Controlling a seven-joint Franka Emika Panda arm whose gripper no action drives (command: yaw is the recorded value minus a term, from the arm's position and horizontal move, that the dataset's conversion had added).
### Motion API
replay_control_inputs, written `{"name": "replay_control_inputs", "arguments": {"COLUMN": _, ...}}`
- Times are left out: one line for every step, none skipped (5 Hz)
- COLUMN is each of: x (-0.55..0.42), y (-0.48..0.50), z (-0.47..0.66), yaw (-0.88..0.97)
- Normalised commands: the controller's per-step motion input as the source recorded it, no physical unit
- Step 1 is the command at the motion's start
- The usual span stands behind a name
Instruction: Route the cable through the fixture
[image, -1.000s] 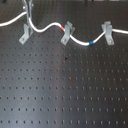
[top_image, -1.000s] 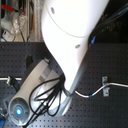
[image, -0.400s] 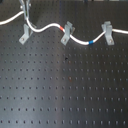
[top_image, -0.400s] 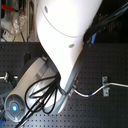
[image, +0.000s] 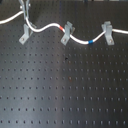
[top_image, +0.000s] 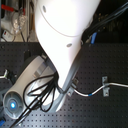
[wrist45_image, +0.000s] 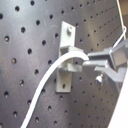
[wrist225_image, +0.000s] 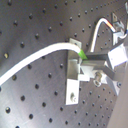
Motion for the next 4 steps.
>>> {"name": "replay_control_inputs", "arguments": {"x": -0.140, "y": 0.014, "z": 0.01, "yaw": 0.10}}
{"name": "replay_control_inputs", "arguments": {"x": -0.137, "y": -0.043, "z": 0.03, "yaw": 0.10}}
{"name": "replay_control_inputs", "arguments": {"x": -0.168, "y": -0.048, "z": 0.03, "yaw": 0.11}}
{"name": "replay_control_inputs", "arguments": {"x": -0.172, "y": -0.045, "z": 0.10, "yaw": 0.10}}
